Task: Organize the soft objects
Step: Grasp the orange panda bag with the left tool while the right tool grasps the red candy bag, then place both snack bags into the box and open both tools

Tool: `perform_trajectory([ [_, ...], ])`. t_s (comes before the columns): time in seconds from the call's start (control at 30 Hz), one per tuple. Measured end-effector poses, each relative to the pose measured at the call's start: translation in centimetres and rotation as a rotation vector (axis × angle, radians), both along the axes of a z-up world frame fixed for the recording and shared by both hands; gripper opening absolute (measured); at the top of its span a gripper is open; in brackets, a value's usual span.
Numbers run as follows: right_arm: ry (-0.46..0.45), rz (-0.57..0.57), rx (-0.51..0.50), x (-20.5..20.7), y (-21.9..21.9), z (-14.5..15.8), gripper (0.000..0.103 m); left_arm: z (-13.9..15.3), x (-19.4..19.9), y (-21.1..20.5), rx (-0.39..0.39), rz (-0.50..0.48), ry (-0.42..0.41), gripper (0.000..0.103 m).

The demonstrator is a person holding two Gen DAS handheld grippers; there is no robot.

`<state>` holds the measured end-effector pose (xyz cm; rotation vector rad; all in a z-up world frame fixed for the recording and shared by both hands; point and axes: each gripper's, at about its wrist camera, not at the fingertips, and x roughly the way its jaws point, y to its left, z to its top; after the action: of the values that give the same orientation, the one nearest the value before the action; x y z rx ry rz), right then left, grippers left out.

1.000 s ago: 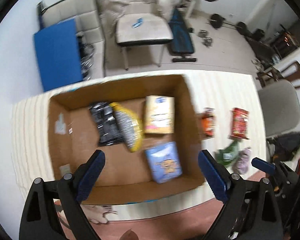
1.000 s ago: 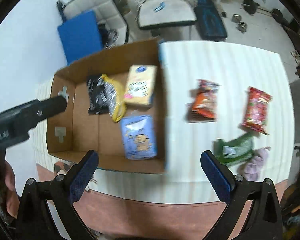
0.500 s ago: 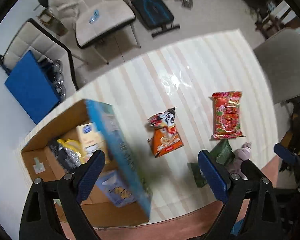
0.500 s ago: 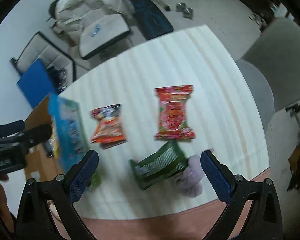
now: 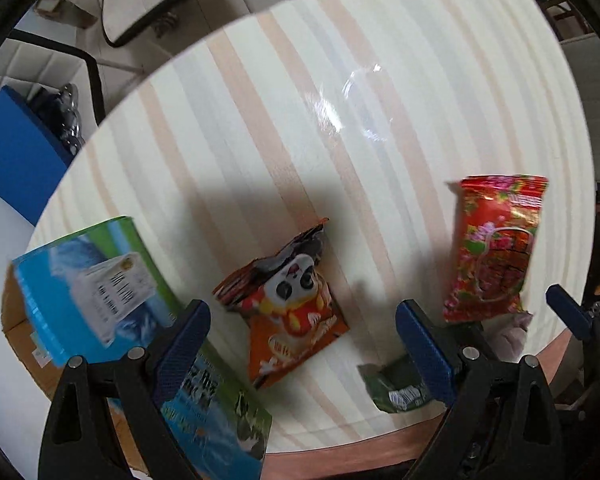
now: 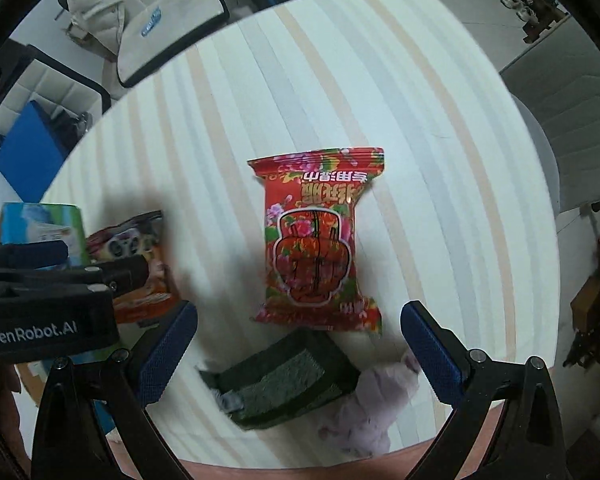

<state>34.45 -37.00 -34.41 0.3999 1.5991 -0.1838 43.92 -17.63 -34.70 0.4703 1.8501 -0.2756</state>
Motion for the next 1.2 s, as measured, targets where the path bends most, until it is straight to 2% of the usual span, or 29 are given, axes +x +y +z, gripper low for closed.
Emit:
perform_trajectory([
  [0.17, 0.038, 0.018, -0.017, 1.2, 0.1, -2.3, 0.102, -2.1, 0.5, 0.7, -0.010, 0.045, 0.024, 0.094],
  [0.2, 0.043, 0.017, -0.015, 1.4, 0.0, -2.6, 0.099, -2.5, 0.5, 0.9, -0.008, 0.051, 0.031, 0.092],
  [0.23, 0.051, 0.010, -0.007, 1.5, 0.0, -3.0, 0.095, -2.8, 0.5, 1.0, -0.007, 0.055, 0.036, 0.082],
  [0.3, 0.069, 0.005, 0.005, 1.8, 0.0, -3.9, 0.090, -3.7, 0.4, 1.4, 0.002, 0.071, 0.054, 0.071],
  [0.37, 0.088, 0.019, 0.004, 2.0, 0.5, -4.6, 0.087, -4.2, 0.2, 1.6, 0.005, 0.077, 0.065, 0.052],
  [0.4, 0.096, 0.026, -0.002, 2.1, 0.7, -4.9, 0.086, -4.4, 0.1, 1.7, 0.005, 0.076, 0.065, 0.048],
  [0.47, 0.109, 0.031, -0.014, 2.2, 1.1, -5.4, 0.082, -4.6, -0.1, 1.9, -0.002, 0.089, 0.064, 0.046],
  [0.57, 0.111, 0.038, -0.064, 2.3, 1.4, -5.5, 0.067, -4.5, -0.2, 2.2, -0.003, 0.096, 0.045, 0.041],
  [0.6, 0.110, 0.044, -0.077, 2.3, 1.5, -5.4, 0.057, -4.3, -0.1, 2.4, -0.004, 0.097, 0.038, 0.041],
  [0.7, 0.102, 0.050, -0.065, 2.3, 1.4, -5.2, 0.052, -3.2, -0.3, 3.1, -0.013, 0.110, 0.009, 0.039],
  [0.87, 0.072, 0.052, -0.058, 1.2, 1.0, -3.6, 0.050, 1.4, -0.9, 3.9, -0.096, 0.128, -0.059, 0.039],
  [0.93, 0.043, 0.060, -0.038, 1.1, 1.1, -2.3, 0.050, 4.7, -1.4, 5.0, -0.153, 0.135, -0.105, 0.039],
  [1.1, -0.090, 0.112, 0.029, -0.7, 3.3, 4.7, 0.050, 13.3, -2.8, 10.0, -0.269, 0.186, -0.268, 0.039],
  [1.2, -0.161, 0.153, 0.074, -1.3, 5.9, 8.8, 0.050, 17.7, -3.8, 14.5, -0.300, 0.223, -0.346, 0.039],
])
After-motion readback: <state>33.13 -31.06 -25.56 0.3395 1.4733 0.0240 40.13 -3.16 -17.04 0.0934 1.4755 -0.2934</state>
